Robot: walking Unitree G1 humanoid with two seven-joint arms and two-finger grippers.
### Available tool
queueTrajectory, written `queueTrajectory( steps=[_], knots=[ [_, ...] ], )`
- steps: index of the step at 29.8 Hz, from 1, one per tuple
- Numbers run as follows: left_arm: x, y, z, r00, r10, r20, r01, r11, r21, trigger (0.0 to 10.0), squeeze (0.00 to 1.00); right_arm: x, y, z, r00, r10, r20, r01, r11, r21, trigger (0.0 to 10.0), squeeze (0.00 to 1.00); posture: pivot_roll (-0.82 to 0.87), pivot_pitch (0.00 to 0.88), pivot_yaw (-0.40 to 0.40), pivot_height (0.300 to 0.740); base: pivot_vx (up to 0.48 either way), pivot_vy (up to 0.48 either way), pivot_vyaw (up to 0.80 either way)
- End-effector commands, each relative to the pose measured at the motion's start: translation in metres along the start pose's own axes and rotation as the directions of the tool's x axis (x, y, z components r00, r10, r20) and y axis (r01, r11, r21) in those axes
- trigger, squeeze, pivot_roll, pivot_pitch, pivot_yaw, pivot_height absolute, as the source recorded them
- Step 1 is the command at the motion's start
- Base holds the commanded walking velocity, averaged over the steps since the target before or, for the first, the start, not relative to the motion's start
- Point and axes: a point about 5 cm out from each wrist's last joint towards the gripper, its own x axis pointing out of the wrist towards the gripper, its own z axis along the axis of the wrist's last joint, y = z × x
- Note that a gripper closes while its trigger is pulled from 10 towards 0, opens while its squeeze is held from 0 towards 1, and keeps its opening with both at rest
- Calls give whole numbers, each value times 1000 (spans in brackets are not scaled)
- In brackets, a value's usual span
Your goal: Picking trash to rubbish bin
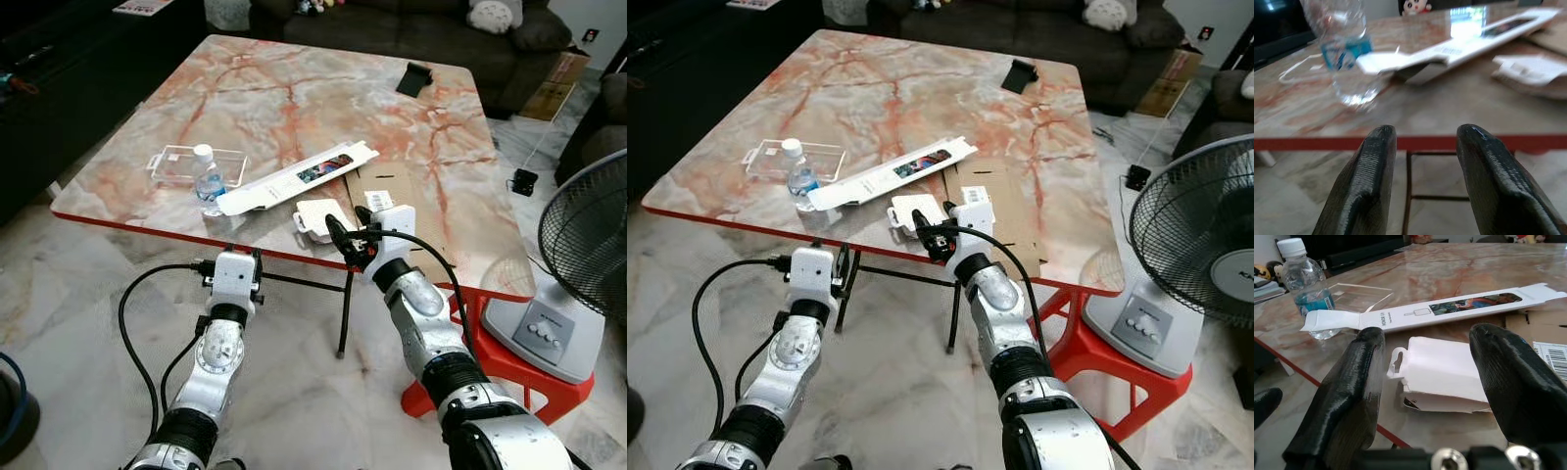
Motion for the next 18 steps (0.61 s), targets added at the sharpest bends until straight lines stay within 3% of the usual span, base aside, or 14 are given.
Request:
queueTrajectory(
  steps=[1, 9, 10, 11, 12, 16, 18],
  knots=[
    [-8, 7, -14, 998, 12, -59, -11, 1000, 11, 10000, 0, -1, 0, 0, 1000, 3, 1, -3, 1000, -14, 10000, 0, 97, 155, -94, 740, 0, 0, 0],
    [-11, 1, -20, 996, -37, -78, 40, 999, 30, 10000, 0, 2, 5, 1, 1000, 29, 5, -28, 999, -33, 10000, 0, 95, 155, -96, 740, 0, 0, 0],
    [-11, 1, -19, 996, -40, -74, 43, 999, 30, 10000, 0, 2, 5, 1, 999, 33, 3, -32, 999, -35, 10000, 925, 96, 154, -98, 740, 0, 0, 0],
    [-11, 0, -19, 997, -43, -71, 45, 999, 31, 10000, 0, 2, 6, 1, 999, 35, 0, -35, 999, -37, 10000, 925, 96, 154, -98, 740, 0, 0, 0],
    [-11, -1, -17, 997, -51, -63, 53, 998, 37, 10000, 0, 1, 7, 0, 999, 45, -3, -45, 997, -59, 10000, 1000, 97, 154, -99, 740, 0, 0, 0],
    [-10, -7, -14, 996, -73, -46, 74, 997, 38, 10000, 0, 1, 12, -2, 997, 74, -17, -76, 987, -140, 10000, 1000, 97, 147, -103, 740, 0, 0, 0],
    [-10, -8, -14, 996, -76, -45, 78, 996, 34, 10000, 0, 1, 13, -3, 996, 81, -24, -83, 986, -141, 10000, 1000, 97, 146, -103, 740, 0, 0, 0]
  ],
)
